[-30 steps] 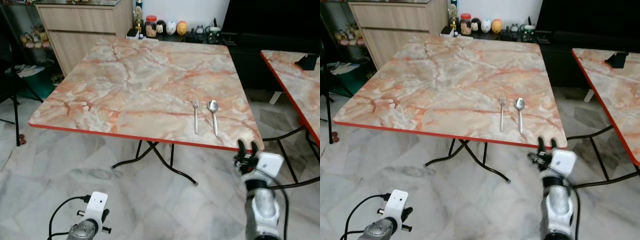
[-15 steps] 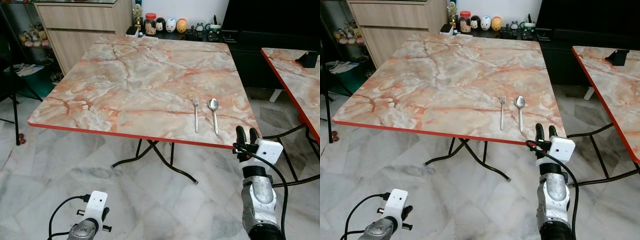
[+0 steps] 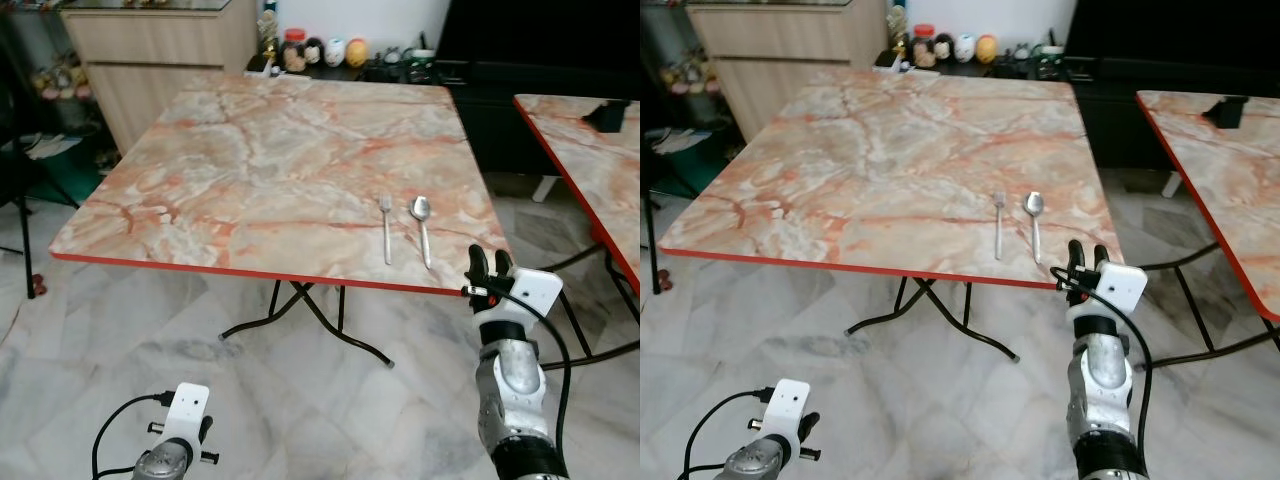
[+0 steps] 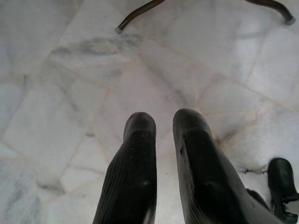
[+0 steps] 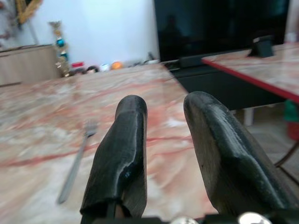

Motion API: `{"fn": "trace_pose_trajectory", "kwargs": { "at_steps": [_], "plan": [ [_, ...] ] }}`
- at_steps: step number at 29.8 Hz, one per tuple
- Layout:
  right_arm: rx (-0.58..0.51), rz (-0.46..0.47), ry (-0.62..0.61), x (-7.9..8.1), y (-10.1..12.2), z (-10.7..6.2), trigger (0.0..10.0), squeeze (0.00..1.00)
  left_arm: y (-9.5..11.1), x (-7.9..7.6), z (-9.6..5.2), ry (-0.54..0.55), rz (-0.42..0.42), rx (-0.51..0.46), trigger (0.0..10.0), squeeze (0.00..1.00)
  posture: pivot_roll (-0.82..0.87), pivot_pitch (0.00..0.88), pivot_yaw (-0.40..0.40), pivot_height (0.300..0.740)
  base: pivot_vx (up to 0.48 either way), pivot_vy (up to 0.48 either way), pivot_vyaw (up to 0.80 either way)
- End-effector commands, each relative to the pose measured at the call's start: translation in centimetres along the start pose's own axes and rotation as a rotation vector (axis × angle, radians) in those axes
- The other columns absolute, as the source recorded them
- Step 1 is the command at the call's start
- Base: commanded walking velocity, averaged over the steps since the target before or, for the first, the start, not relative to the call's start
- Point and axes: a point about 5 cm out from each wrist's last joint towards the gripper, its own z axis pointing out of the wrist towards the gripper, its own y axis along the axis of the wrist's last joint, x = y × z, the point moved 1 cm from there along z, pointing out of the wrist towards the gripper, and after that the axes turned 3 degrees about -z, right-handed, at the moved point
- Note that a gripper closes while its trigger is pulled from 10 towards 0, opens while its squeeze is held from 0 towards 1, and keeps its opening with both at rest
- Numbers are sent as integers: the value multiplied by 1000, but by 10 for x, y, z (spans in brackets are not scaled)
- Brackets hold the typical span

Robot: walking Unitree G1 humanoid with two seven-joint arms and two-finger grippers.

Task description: Setting the table

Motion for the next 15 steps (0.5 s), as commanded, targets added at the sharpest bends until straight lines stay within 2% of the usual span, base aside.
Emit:
{"fn": "trace_pose_trajectory", "kwargs": {
  "at_steps": [1, 14, 15],
  "plan": [
    [-28, 13, -19, -3, 7, 3, 10000, 0, -3, 1, 0, 6, -9, 12, 10000, 0, 49, 0, -23, 740, 0, 240, 0],
    [-29, 26, 15, 6, 7, 4, 10000, 0, -2, -1, 0, 7, -5, 8, 10000, 0, 63, 0, -25, 740, 0, 340, 0],
    [-29, 27, 14, 6, 8, 4, 10000, 0, -1, -1, 0, 7, 3, 4, 10000, 0, 63, 0, -25, 740, 0, 0, 0]
  ]
}}
